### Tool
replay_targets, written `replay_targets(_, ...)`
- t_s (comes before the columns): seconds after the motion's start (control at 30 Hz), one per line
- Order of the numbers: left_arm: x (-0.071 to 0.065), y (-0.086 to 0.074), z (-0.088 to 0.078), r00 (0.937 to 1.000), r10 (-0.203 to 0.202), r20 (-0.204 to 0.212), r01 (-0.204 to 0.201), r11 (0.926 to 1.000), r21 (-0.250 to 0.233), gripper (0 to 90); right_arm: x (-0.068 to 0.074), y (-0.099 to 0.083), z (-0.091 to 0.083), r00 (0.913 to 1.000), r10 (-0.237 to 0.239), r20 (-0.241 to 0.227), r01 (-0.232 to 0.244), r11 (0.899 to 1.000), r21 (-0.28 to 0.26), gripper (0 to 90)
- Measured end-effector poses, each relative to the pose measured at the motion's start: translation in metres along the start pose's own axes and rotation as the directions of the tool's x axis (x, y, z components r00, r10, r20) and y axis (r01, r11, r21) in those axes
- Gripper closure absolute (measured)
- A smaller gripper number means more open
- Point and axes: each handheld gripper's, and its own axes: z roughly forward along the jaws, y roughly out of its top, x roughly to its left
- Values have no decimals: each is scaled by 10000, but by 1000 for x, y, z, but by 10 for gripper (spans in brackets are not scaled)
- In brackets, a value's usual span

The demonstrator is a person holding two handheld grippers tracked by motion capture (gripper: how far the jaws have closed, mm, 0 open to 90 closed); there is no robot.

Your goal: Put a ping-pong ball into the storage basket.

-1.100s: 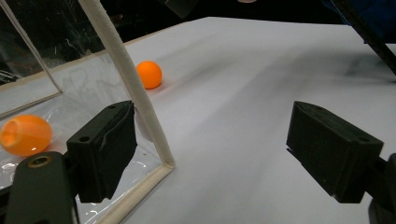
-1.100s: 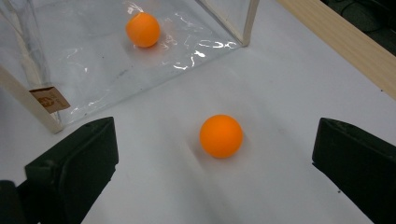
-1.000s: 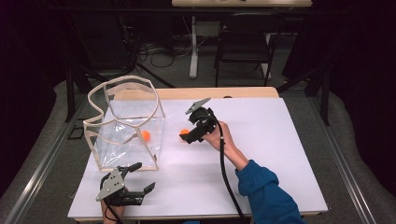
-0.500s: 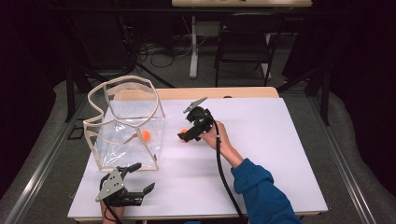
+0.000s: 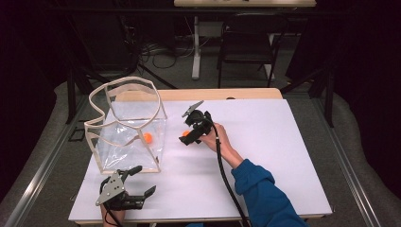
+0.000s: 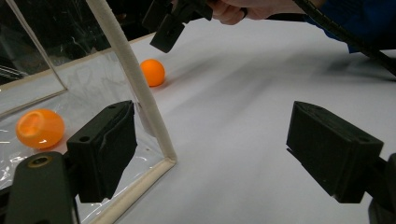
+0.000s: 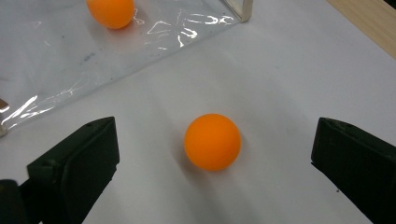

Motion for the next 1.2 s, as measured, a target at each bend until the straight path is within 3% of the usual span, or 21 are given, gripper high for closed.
replay_targets(0.2,1,-1,0,10000,-19,52,19,10000,37,159,1,1,8,9998,-211,14,210,9997,100,4)
replay_targets(0.4,0,0,0,10000,-6,60,5,10000,55,159,-1,-3,18,9997,80,-240,-76,9998,161,4)
replay_targets(0.7,0,0,0,10000,-22,66,21,10000,33,159,0,-5,27,9995,39,-315,-25,9991,414,5)
replay_targets(0.87,-1,0,0,10000,-5,19,5,10000,29,159,0,-6,28,9995,203,-248,-190,9985,516,79)
replay_targets(0.9,-1,0,0,10000,4,17,-4,10000,22,159,0,-6,29,9995,253,-182,-242,9980,575,136)
replay_targets(1.2,-2,0,0,10000,21,33,-22,10000,39,159,1,-9,36,9999,122,18,-123,9962,866,230)
